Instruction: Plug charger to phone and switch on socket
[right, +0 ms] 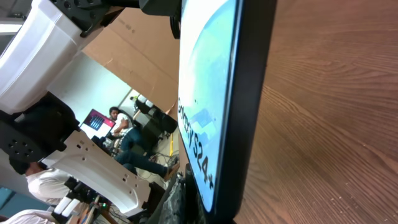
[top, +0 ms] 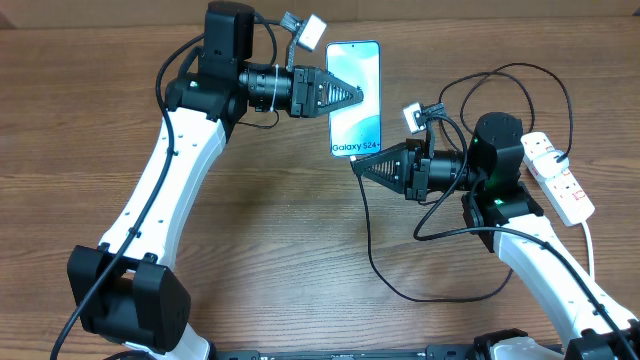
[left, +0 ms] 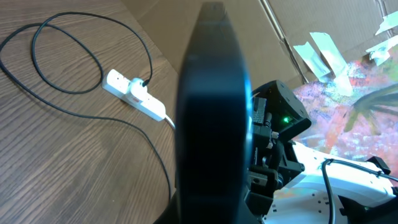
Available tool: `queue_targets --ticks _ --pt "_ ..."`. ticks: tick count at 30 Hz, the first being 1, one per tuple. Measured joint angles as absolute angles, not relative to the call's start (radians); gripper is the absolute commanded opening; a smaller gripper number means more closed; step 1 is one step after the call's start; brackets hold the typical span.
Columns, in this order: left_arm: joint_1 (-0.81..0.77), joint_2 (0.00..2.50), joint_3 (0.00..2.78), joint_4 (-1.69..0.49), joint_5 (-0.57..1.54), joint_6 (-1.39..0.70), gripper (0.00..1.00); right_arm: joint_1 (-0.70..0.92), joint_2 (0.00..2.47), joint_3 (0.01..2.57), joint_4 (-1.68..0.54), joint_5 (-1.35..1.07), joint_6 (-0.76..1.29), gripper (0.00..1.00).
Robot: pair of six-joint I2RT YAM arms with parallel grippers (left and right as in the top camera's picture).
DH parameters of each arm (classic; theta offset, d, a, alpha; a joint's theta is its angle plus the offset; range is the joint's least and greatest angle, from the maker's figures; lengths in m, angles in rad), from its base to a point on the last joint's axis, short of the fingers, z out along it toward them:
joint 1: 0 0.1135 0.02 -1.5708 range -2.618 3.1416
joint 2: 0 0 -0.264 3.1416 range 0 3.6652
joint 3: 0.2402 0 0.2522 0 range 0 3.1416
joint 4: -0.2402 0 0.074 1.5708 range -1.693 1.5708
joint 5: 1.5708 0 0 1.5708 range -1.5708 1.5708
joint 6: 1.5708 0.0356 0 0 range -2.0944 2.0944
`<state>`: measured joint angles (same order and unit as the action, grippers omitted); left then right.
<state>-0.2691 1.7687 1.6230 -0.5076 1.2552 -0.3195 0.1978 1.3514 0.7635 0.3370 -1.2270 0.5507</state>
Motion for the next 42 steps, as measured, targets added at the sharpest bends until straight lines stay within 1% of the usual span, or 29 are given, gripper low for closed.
queue_targets --ticks 7,11,13,15,18,22,25,30,32,35,38,42 --pt "-0.275 1.769 1.623 -0.508 1.234 -0.323 0.04 0.198 1.351 0.764 0.283 -1.209 0.551 0.04" --pt "-0.266 1.769 1.623 -0.504 1.226 -0.323 0.05 0.198 1.351 0.773 0.09 -1.123 0.49 0.04" --pt "-0.246 1.769 1.623 -0.501 1.226 -0.324 0.04 0.198 1.351 0.776 -0.078 -1.002 0.43 0.04" --pt "-0.209 1.769 1.623 -0.503 1.225 -0.329 0.04 0.198 1.351 0.776 -0.229 -0.826 0.37 0.04" --pt "-0.129 1.769 1.623 -0.503 1.225 -0.335 0.04 0.198 1.351 0.776 -0.353 -0.582 0.322 0.04" --pt "-0.027 1.769 1.623 -0.51 1.225 -0.338 0.04 0.198 1.36 0.776 -0.411 -0.304 0.288 0.04" --pt "0.013 1.769 1.623 -0.531 1.221 -0.338 0.04 0.198 1.4 0.776 -0.41 -0.215 0.282 0.04" --pt "0.013 1.769 1.623 -0.561 1.218 -0.338 0.04 0.239 1.596 0.778 -0.413 -0.125 0.295 0.04" --pt "0.012 1.769 1.623 -0.565 1.218 -0.338 0.04 0.281 1.655 0.792 -0.413 -0.103 0.312 0.13" --pt "0.012 1.769 1.623 -0.574 1.218 -0.338 0.04 0.323 1.673 0.84 -0.415 -0.079 0.33 0.25" --pt "0.012 1.769 1.623 -0.584 1.218 -0.338 0.04 0.345 1.682 0.855 -0.432 -0.06 0.35 0.31" --pt "0.012 1.769 1.623 -0.588 1.218 -0.338 0.04 0.347 1.688 0.86 -0.473 -0.029 0.374 0.52"
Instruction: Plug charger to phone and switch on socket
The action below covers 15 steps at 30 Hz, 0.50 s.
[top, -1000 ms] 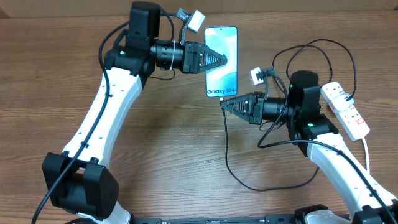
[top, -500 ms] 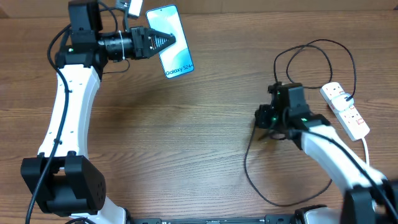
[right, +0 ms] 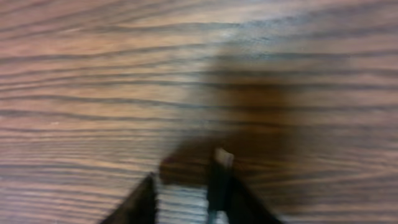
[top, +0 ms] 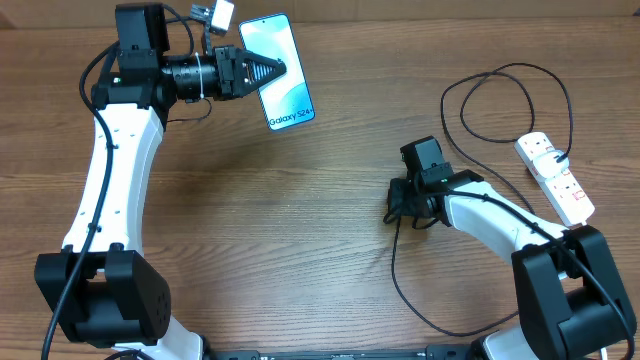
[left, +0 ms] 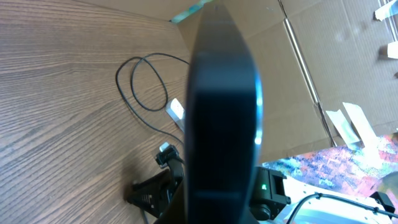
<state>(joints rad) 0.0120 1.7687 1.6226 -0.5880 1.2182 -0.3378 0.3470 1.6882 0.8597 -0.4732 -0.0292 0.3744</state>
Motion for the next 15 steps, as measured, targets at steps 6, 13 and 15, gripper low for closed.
queue_targets --ticks 6,13,15 --pt "0.012 1.769 1.623 -0.595 1.218 -0.337 0.04 0.348 1.688 0.87 -0.486 -0.009 0.389 1.0" --pt "0.012 1.769 1.623 -0.62 1.217 -0.334 0.04 0.348 1.688 0.879 -0.515 0.035 0.418 0.89" --pt "0.012 1.769 1.623 -0.625 1.215 -0.334 0.04 0.348 1.688 0.879 -0.524 0.036 0.421 0.78"
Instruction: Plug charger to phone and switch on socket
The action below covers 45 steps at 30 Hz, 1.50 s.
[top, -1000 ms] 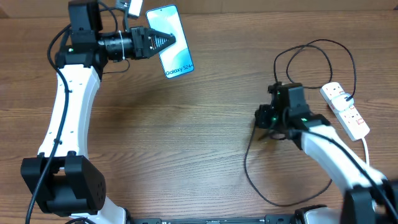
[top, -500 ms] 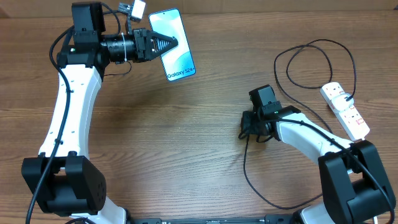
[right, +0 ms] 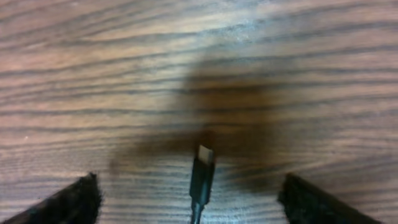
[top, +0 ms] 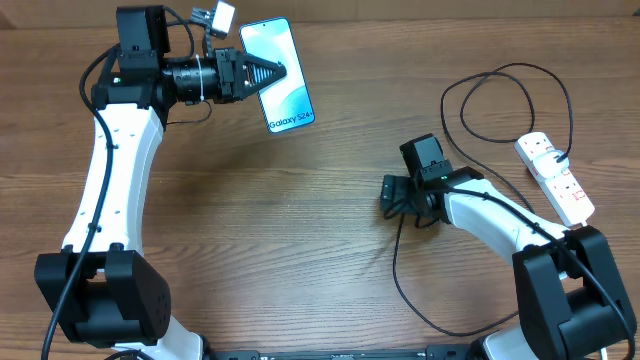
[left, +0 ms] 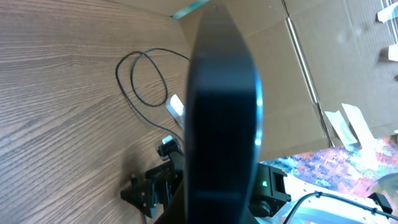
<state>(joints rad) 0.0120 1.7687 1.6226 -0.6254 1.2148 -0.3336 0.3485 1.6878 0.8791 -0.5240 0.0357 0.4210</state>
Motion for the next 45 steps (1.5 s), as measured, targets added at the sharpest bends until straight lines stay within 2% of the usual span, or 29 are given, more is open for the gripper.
queue_targets --ticks 2,7,9,10,19,24,29,34,40,45 --pt "0.012 1.769 1.623 -0.627 1.211 -0.334 0.04 0.347 1.688 0.879 -0.533 0.031 0.426 0.63" --pt "0.012 1.769 1.623 -0.629 1.206 -0.334 0.04 0.347 1.691 0.879 -0.542 -0.003 0.435 0.32" --pt "0.012 1.769 1.623 -0.63 1.203 -0.333 0.04 0.347 1.698 0.879 -0.527 -0.01 0.439 0.11" --pt "0.012 1.769 1.623 -0.63 1.203 -0.333 0.04 0.347 1.702 0.88 -0.522 -0.013 0.441 0.04" --pt "0.012 1.769 1.623 -0.659 1.205 -0.33 0.04 0.346 1.726 0.893 -0.489 -0.102 0.401 0.04" --pt "0.012 1.769 1.623 -0.659 1.301 -0.27 0.05 0.329 1.688 0.921 -0.509 -0.4 0.297 0.04" --pt "0.012 1.769 1.623 -0.632 1.412 -0.232 0.05 0.324 1.506 0.947 -0.477 -0.794 0.219 0.04" --pt "0.012 1.769 1.623 -0.604 1.486 -0.224 0.05 0.397 1.433 0.967 -0.324 -1.043 0.195 0.04" --pt "0.003 1.769 1.623 -0.603 1.515 -0.224 0.04 0.463 1.437 0.966 -0.054 -1.1 0.324 0.04" --pt "0.0 1.769 1.623 -0.603 1.527 -0.224 0.05 0.463 1.437 0.966 -0.013 -1.06 0.396 0.04"
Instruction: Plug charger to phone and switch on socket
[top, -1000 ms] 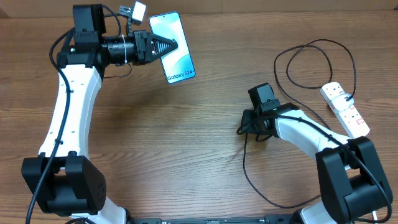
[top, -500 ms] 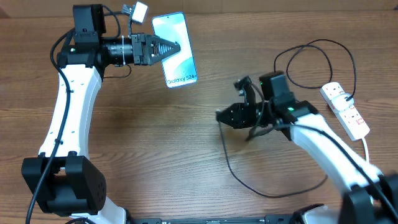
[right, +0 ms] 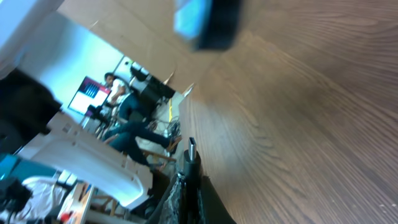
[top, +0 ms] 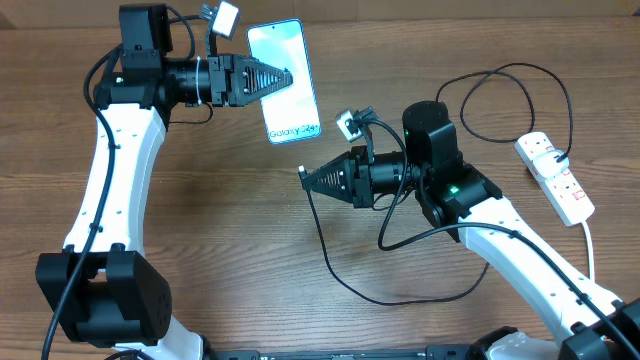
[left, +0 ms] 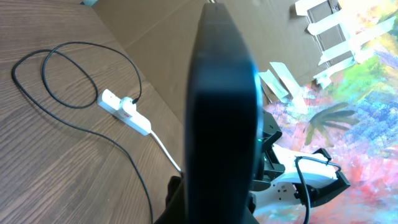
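My left gripper (top: 286, 73) is shut on the phone (top: 285, 85), holding it up at the back left with the lit screen facing the overhead camera. The left wrist view shows the phone (left: 224, 112) edge-on, hiding the fingers. My right gripper (top: 303, 177) is shut on the charger plug (right: 191, 158), raised off the table and pointing left, just below the phone's lower end. The metal tip of the plug sticks out past the fingers. A blurred corner of the phone (right: 208, 22) shows ahead of it, a gap away. The white socket strip (top: 557, 178) lies at the far right.
The black charger cable (top: 385, 302) trails from my right gripper in a loop over the table front and coils near the socket strip (left: 124, 112). A white lead runs off the strip to the right edge. Cardboard walls stand behind the table.
My right gripper was open, down on the table over the plug lying on the wood. Now it is shut on the plug, raised, pointing left under the phone. The phone has shifted slightly right.
First the left gripper held the phone mid-table with the right gripper at its lower end. Then the phone was back at the far left and the right gripper was down at the table by the loose plug, then open over it. Now it holds the plug up near the phone.
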Available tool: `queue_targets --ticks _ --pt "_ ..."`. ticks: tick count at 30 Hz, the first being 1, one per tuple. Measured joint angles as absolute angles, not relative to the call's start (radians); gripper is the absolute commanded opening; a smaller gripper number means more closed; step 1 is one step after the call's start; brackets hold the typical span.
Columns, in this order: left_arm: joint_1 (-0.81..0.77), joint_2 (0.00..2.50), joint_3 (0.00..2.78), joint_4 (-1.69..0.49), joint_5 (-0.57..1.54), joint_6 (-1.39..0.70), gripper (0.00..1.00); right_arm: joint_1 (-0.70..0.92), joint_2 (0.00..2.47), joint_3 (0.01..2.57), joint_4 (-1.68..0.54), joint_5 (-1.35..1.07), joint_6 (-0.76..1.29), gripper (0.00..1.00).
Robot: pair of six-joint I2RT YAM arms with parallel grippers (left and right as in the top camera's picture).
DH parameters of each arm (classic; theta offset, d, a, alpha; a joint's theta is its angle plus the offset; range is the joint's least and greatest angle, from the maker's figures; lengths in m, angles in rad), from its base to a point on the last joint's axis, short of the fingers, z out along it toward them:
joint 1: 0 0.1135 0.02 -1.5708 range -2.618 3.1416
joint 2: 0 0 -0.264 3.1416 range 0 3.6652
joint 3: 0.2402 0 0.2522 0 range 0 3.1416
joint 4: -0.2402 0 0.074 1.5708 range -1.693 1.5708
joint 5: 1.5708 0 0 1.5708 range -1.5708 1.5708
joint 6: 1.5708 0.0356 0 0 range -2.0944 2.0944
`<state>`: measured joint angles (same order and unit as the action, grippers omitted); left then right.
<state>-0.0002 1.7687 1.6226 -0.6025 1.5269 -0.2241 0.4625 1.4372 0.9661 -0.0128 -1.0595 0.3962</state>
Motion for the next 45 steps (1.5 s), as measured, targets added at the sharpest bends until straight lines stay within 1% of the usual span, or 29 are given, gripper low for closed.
queue_targets --ticks 8,19,35,45 --pt "0.0 1.769 1.623 -0.602 1.534 -0.224 0.04 0.463 1.437 0.966 0.08 -0.984 0.433 0.04" --pt "0.0 1.769 1.623 -0.603 1.534 -0.215 0.05 0.459 1.437 0.966 0.131 -0.93 0.441 0.04" --pt "-0.001 1.769 1.623 -0.603 1.534 -0.197 0.04 0.459 1.437 0.966 0.144 -0.938 0.441 0.04" --pt "-0.047 1.769 1.623 -0.602 1.534 -0.197 0.04 0.459 1.437 0.966 0.148 -0.939 0.441 0.04"
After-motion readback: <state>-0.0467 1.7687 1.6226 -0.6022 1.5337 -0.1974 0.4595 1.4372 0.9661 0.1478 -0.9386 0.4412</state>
